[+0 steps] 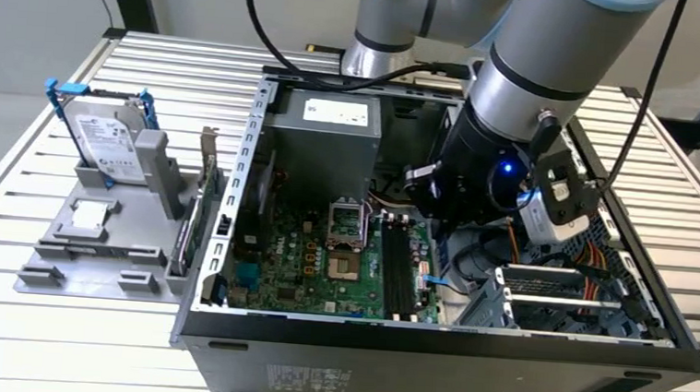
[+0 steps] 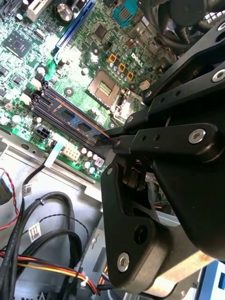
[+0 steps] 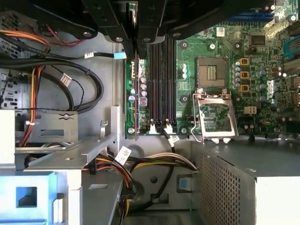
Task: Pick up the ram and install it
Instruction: 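Insert the ram into the slot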
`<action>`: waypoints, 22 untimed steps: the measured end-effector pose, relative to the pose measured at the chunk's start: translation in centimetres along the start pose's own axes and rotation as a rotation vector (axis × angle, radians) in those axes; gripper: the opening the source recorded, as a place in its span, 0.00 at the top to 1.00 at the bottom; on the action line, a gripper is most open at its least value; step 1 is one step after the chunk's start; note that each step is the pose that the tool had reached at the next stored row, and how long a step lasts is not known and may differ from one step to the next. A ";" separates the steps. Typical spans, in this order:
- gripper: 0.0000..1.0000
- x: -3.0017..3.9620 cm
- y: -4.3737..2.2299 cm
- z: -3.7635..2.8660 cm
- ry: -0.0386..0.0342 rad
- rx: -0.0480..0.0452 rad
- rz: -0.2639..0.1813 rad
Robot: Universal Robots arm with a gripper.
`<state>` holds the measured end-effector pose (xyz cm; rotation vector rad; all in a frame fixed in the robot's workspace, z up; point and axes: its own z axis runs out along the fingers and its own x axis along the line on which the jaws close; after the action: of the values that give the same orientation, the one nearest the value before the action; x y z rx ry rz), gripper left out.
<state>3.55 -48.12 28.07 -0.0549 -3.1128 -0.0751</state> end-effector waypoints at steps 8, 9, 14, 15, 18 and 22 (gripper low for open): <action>1.00 0.07 -0.15 0.82 0.0000 0.0002 0.000; 1.00 0.06 -0.15 0.98 0.0000 0.0002 0.000; 1.00 0.05 -0.25 1.81 0.0000 0.0001 0.000; 1.00 0.04 -0.26 2.00 0.0000 0.0002 0.000; 1.00 0.03 -0.29 2.38 0.0001 0.0003 -0.001; 1.00 0.01 -0.31 2.88 0.0002 0.0003 -0.001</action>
<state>3.45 -48.29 25.18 -0.0525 -3.1126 -0.0747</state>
